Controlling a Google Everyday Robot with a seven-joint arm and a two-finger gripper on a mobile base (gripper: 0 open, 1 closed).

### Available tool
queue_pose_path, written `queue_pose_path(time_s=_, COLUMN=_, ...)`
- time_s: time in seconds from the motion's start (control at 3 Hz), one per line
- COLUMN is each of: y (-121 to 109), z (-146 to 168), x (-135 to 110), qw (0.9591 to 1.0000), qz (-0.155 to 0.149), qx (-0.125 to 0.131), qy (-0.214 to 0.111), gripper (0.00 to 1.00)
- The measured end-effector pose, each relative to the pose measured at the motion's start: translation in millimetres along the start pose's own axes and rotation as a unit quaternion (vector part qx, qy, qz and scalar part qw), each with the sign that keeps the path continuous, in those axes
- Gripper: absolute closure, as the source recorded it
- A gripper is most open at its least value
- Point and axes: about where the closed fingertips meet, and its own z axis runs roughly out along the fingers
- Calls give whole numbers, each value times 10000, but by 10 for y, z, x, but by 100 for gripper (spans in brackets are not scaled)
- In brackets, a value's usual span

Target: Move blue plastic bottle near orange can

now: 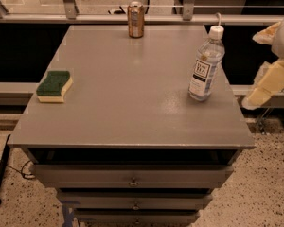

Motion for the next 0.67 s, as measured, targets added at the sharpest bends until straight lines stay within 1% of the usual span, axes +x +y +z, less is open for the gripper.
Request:
queue_pose_path(time_s=0.33, y=-191, z=226, x=-50, qw=9966, qz=518, qx=-44, qy=-646, gripper=0)
queue_pose_path(time_s=0.67, y=-215, z=444, x=-237, qw=9834, qz=1017, qx=-297, qy=-1472, gripper=0)
